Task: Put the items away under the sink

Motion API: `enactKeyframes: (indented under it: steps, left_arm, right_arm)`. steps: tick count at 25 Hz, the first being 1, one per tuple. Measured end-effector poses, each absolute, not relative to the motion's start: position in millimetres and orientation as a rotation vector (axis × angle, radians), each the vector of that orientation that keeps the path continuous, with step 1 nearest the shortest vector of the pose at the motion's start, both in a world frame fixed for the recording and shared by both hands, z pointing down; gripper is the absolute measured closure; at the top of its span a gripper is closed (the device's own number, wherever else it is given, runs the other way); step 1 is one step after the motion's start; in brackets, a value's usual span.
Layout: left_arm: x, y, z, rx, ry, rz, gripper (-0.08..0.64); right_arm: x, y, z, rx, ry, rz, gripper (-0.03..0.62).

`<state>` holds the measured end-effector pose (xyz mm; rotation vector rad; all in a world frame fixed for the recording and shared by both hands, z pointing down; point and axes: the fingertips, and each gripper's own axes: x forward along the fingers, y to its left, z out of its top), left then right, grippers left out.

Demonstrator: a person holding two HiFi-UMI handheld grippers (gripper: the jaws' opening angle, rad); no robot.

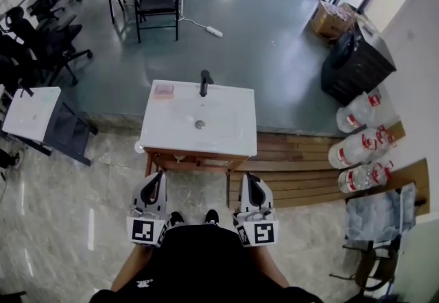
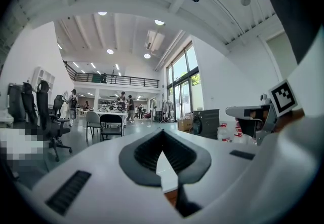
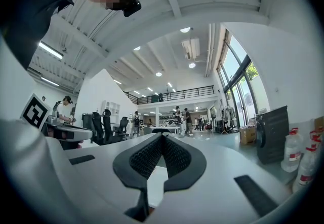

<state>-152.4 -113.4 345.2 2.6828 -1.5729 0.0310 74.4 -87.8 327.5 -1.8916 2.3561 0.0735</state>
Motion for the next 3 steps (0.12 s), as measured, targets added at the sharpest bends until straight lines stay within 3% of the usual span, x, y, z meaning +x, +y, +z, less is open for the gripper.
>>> enactKeyframes:
  steps: [3]
  left_arm:
    - [-155.5, -112.8, 339.1, 2.690, -1.597, -0.002, 0.555]
  right_arm:
    - [73.2, -87.7, 326.7, -1.898, 2.351, 0.076, 0.581]
